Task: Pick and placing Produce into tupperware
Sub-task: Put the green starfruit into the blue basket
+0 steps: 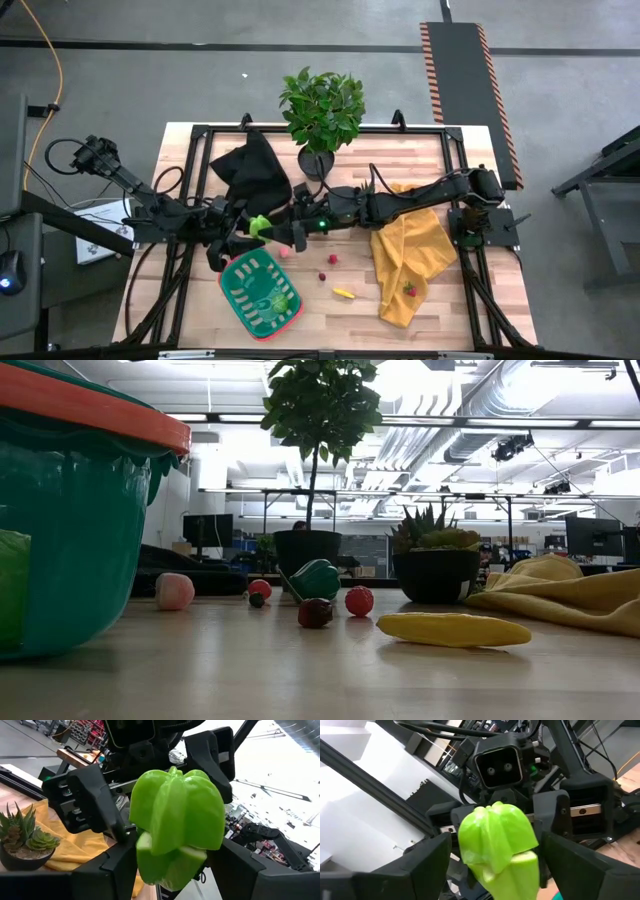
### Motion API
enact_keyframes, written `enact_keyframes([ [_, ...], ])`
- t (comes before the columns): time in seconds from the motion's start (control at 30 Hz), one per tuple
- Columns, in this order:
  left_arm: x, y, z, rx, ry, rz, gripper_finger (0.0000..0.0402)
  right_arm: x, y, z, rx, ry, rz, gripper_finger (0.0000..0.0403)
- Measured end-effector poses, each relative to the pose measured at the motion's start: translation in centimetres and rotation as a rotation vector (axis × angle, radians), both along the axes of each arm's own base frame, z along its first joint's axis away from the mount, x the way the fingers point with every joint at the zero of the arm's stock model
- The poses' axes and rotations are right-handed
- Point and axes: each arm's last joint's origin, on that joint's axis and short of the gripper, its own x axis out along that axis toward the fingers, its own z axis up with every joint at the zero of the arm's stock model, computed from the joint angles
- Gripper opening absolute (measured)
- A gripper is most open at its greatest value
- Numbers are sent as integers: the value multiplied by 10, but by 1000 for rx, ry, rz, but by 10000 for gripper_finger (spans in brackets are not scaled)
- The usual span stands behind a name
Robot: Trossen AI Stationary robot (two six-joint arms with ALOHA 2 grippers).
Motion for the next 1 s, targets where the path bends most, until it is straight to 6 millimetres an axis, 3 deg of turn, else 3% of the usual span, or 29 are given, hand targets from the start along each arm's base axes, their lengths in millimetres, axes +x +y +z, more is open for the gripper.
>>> enact_keyframes([
  [0.63, -1, -1, 1, -1, -3, -21, 202, 1, -6, 4, 9, -44, -21, 301],
  [1.0, -2, -4, -6, -11, 67, -184, 202, 0, -11, 11, 19, -108, -1, 301],
])
